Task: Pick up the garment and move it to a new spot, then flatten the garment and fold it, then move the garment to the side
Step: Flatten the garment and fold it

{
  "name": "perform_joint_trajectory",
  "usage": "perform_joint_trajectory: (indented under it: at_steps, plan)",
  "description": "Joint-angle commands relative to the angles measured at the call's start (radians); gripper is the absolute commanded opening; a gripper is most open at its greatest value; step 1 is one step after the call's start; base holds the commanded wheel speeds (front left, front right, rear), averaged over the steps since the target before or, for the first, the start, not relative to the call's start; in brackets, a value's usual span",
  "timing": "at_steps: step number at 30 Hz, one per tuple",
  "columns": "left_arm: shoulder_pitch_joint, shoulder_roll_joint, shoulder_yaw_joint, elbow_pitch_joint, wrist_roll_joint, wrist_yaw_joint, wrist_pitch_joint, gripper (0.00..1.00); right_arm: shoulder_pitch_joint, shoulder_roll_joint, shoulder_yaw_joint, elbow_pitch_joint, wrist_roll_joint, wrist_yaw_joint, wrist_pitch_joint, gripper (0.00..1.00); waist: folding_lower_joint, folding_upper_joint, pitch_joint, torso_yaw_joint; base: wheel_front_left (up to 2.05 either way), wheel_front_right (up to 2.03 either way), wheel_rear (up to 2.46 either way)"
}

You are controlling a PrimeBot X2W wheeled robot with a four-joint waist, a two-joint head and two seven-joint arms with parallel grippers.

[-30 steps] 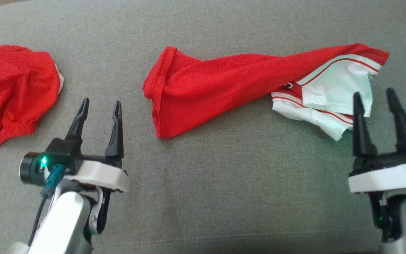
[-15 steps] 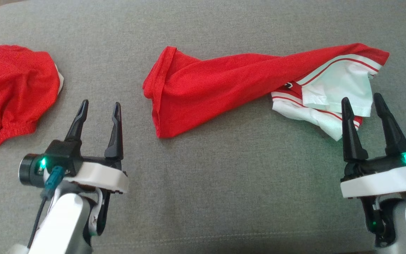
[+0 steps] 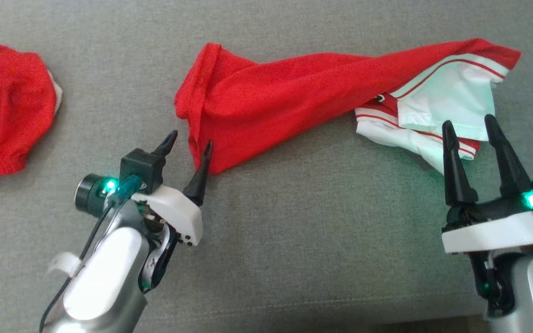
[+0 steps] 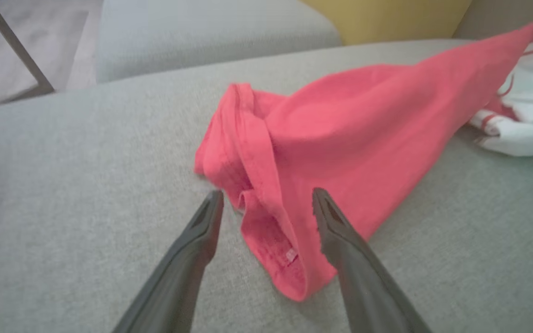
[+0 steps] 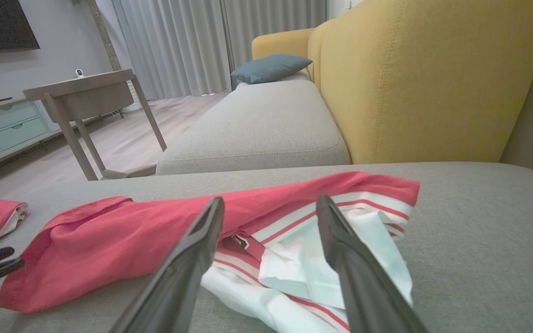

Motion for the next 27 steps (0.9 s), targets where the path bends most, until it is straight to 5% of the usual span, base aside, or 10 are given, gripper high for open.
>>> perform_joint_trajectory:
  at_steps: [1, 2, 3, 4, 12, 27]
  plan:
    - [-0.039, 0.015, 0.033, -0.018, -0.004, -0.003, 0.001, 1.0, -0.026, -0.003, 0.023, -0.031, 0.008, 0.008, -0.006, 1.0, 0.0, 0.0, 0.01, -0.01, 0.0, 0.0, 0.0]
    - [-0.048, 0.012, 0.032, -0.002, -0.007, -0.007, 0.003, 1.0, -0.028, -0.002, 0.023, -0.029, 0.009, 0.008, -0.008, 1.0, 0.0, 0.0, 0.014, -0.013, 0.0, 0.0, 0.0]
    - [-0.057, 0.01, 0.031, 0.013, -0.008, -0.009, 0.005, 0.79, -0.03, -0.002, 0.022, -0.027, 0.008, 0.008, -0.009, 1.0, 0.0, 0.0, 0.017, -0.017, 0.0, 0.0, 0.0]
    - [-0.063, 0.008, 0.03, 0.026, -0.01, -0.013, 0.008, 0.0, -0.031, -0.001, 0.022, -0.025, 0.009, 0.008, -0.011, 1.0, 0.0, 0.0, 0.019, -0.019, 0.0, 0.0, 0.0]
    - [-0.07, 0.021, 0.026, -0.018, 0.005, -0.007, -0.045, 0.0, -0.028, 0.006, 0.006, -0.011, 0.007, 0.008, -0.014, 1.0, 0.0, 0.0, 0.014, -0.016, 0.0, 0.0, 0.0]
    - [0.075, 0.096, 0.004, -0.422, 0.028, 0.053, 0.017, 0.0, -0.009, 0.018, -0.017, 0.008, 0.013, 0.008, 0.0, 1.0, 0.0, 0.0, -0.046, 0.036, 0.0, 0.0, 0.0]
